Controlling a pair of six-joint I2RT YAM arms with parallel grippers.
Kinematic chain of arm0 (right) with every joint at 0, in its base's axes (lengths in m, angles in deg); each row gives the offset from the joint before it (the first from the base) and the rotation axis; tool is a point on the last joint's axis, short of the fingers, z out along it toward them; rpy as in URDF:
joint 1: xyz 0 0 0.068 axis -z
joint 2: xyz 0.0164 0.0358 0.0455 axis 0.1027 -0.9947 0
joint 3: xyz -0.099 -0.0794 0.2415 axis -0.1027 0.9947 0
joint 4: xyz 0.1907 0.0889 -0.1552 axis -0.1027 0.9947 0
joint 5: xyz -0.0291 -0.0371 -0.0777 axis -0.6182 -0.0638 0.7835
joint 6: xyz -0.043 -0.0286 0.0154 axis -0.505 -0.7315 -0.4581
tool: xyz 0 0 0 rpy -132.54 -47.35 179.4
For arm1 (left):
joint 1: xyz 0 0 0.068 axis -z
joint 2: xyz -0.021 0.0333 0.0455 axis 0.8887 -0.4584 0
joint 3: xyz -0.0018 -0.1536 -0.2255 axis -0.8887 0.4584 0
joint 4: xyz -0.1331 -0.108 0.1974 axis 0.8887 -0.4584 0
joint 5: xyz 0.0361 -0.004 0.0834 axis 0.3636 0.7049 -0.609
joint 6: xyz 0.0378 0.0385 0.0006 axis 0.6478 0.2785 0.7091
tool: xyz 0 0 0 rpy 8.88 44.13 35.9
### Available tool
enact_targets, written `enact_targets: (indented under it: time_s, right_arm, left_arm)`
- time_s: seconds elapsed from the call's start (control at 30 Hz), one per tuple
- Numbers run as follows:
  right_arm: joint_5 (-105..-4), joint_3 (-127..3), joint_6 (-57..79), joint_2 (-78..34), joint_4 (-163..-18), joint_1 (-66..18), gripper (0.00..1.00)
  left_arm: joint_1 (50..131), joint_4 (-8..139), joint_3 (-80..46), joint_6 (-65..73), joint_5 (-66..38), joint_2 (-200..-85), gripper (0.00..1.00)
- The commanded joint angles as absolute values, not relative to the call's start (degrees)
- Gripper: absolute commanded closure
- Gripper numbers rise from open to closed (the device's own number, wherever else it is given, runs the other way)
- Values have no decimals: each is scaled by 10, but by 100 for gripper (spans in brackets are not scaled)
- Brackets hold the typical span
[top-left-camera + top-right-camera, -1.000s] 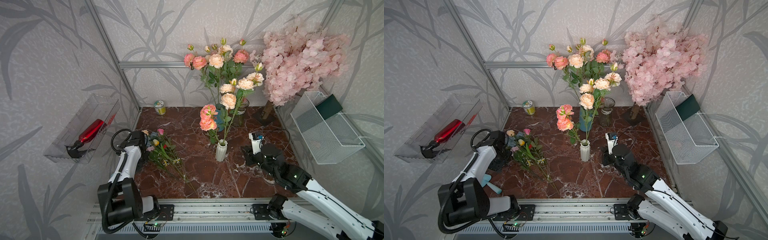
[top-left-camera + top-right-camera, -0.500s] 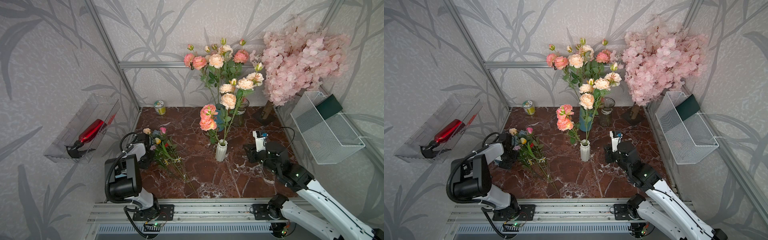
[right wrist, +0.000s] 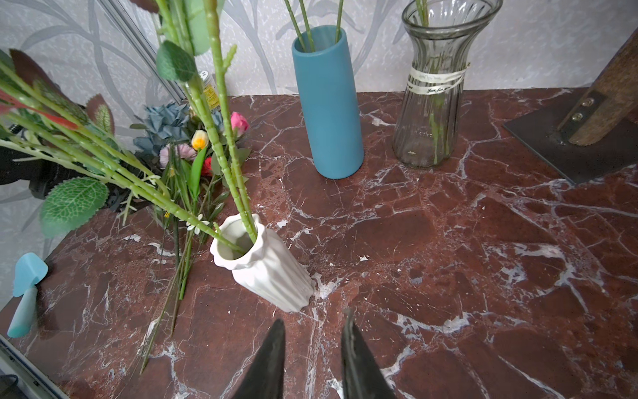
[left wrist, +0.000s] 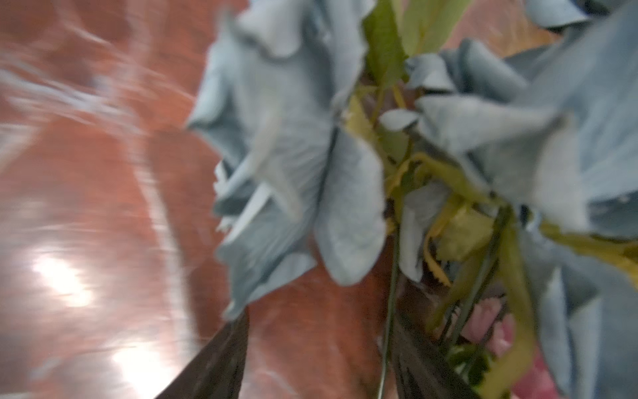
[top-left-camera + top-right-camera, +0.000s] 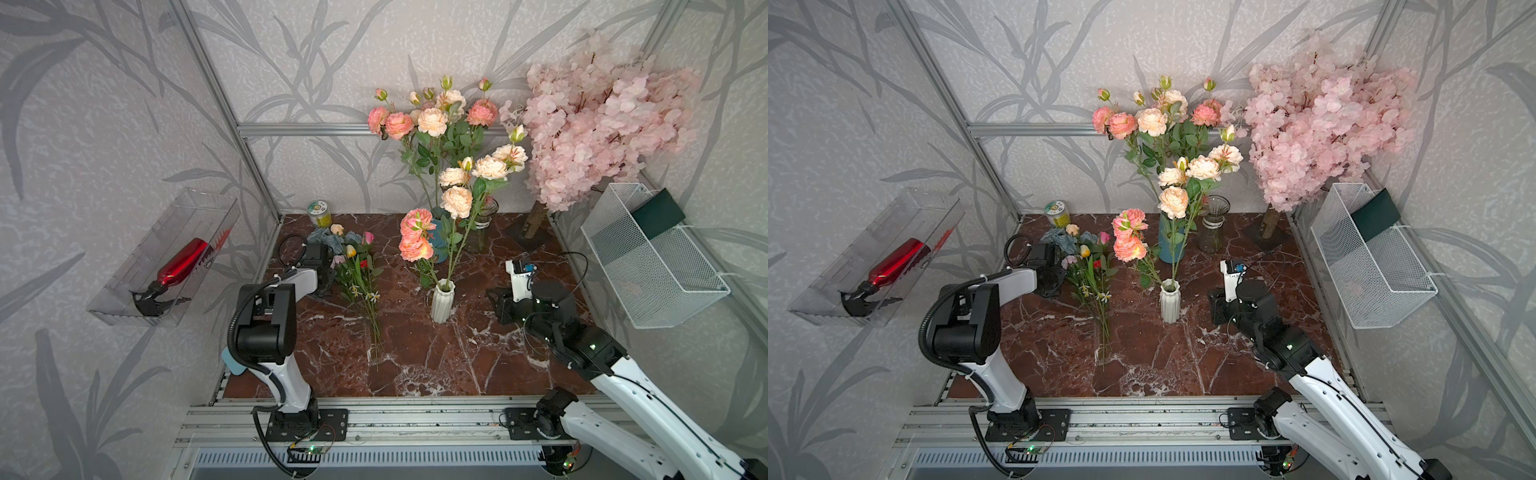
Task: Place the pink flowers into the vase
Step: Move the flower to the center of the board.
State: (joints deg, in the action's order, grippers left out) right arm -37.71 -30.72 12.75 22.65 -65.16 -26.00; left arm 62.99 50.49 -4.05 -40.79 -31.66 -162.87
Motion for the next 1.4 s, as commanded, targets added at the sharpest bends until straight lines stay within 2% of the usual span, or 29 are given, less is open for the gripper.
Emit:
enact_targets:
  time_s: [0.0, 0.33, 0.53, 0.7, 0.87, 0.9, 0.93, 0.97, 1.13, 1.23, 1.27, 1.3, 1.37]
  right_arm:
    - [-382, -299, 131, 225, -663, -257, 71]
    - [-371, -308, 127, 203, -661, -256, 70]
    - [-363, -323, 123, 190, -667, -257, 69]
    - [-283, -341, 121, 171, -633, -256, 67]
    - [-176, -394, 174, 84, -542, -225, 63]
    - [-171, -410, 189, 55, -522, -211, 50]
    - [-154, -421, 207, 33, -504, -203, 32]
    - [-126, -433, 226, 16, -488, -199, 0]
    - [-47, -440, 224, 8, -535, -193, 1]
    - [37, -440, 205, 22, -566, -190, 1]
    - [41, -418, 144, 34, -631, -188, 1]
    - [8, -378, 51, 49, -731, -183, 1]
    - [-61, -296, -38, 79, -888, -162, 1]
  left_arm:
    - [645, 420, -48, -411, -320, -1653, 33]
    - [648, 242, -1, -450, -492, -1423, 32]
    - [647, 273, 26, -388, -501, -1303, 28]
    - [646, 214, 4, -373, -518, -1259, 26]
    - [642, 126, -9, -367, -610, -1192, 20]
    - [641, 118, -6, -362, -625, -1184, 16]
    - [640, 116, -6, -355, -633, -1178, 3]
    - [640, 115, -8, -344, -638, -1175, 1]
    - [640, 148, -15, -255, -621, -1158, 1]
    - [641, 159, -19, -216, -622, -1141, 1]
    - [641, 164, -19, -201, -625, -1135, 1]
    - [641, 165, -19, -195, -633, -1128, 1]
    - [640, 167, -3, -200, -642, -1109, 1]
